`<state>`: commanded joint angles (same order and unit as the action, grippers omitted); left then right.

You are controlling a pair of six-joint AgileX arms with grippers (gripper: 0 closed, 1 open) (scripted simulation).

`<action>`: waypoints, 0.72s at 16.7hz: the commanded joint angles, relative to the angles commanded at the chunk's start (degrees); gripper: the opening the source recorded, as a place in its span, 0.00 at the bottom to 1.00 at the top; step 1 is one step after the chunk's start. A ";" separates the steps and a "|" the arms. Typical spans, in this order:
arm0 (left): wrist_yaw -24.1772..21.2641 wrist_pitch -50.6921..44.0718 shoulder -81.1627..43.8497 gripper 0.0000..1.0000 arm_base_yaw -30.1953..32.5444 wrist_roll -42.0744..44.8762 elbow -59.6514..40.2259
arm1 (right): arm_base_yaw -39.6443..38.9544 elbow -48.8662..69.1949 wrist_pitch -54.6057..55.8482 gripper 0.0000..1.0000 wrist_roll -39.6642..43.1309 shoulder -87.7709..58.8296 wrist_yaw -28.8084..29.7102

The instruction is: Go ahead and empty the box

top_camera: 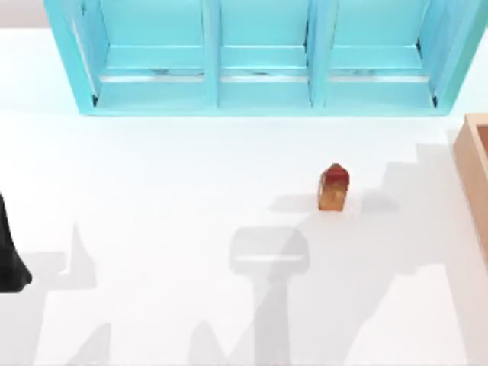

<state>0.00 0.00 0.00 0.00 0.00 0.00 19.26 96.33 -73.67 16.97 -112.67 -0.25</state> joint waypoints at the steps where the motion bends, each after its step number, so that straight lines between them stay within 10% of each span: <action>1: 0.00 0.00 0.00 1.00 0.00 0.00 0.00 | -0.02 -1.84 2.09 1.00 -0.02 -0.25 0.01; 12: 0.00 0.00 0.00 1.00 0.00 0.00 0.00 | -0.09 -13.84 16.15 1.00 -0.11 -2.28 0.01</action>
<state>0.00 0.00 0.00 0.00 0.00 0.00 19.17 82.49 -57.53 16.86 -114.95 -0.24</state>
